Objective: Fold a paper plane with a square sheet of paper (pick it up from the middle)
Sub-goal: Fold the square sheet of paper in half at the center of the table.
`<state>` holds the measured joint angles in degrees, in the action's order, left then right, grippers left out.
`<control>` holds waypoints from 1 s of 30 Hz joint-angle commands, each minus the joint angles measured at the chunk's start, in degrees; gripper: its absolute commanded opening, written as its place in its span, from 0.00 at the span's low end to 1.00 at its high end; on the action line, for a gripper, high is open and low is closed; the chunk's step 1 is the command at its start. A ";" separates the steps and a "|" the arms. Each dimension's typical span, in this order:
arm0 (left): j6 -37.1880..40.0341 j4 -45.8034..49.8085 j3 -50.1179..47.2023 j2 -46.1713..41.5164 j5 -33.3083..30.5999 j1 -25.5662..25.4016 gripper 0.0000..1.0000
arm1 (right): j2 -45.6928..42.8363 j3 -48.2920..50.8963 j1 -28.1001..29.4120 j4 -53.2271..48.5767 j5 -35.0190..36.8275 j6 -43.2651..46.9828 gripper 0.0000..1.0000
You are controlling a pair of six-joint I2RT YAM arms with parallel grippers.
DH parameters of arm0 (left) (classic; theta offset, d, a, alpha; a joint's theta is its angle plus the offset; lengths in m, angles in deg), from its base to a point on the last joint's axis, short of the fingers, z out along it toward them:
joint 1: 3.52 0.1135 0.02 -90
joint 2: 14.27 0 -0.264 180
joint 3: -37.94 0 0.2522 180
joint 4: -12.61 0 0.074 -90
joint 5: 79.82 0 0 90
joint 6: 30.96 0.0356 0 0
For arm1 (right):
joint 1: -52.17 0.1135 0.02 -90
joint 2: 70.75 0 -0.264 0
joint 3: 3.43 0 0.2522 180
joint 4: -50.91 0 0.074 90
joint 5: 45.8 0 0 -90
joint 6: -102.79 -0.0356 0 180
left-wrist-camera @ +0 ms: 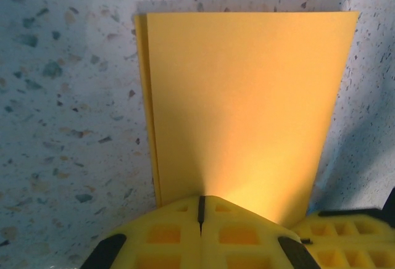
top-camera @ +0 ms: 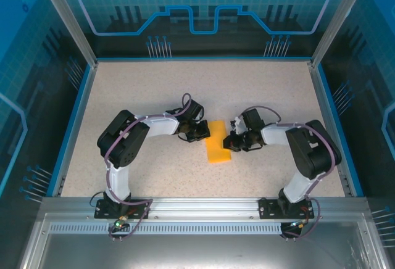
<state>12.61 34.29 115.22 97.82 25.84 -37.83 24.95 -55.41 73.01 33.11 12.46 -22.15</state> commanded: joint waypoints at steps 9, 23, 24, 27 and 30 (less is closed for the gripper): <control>-0.24 14.10 -4.16 7.60 -8.58 -0.06 0.00 | -12.64 7.02 -0.27 -17.22 8.00 -0.65 0.05; 0.20 14.77 -3.41 7.70 -8.67 -0.06 0.00 | -1.57 -11.83 2.14 -9.64 3.18 0.14 0.05; 0.18 14.84 -3.32 7.58 -8.65 -0.06 0.00 | 0.55 -13.90 2.92 -9.34 2.90 0.13 0.05; 0.12 14.76 -3.45 7.61 -8.59 -0.06 0.00 | 5.38 -15.90 4.43 -8.89 2.09 0.42 0.04; 0.22 14.77 -3.43 7.60 -8.63 -0.06 0.00 | 7.48 -14.16 4.75 -7.27 0.83 0.46 0.04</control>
<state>12.47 35.60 115.97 98.23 25.86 -37.83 31.05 -70.25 77.23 25.20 15.80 -22.54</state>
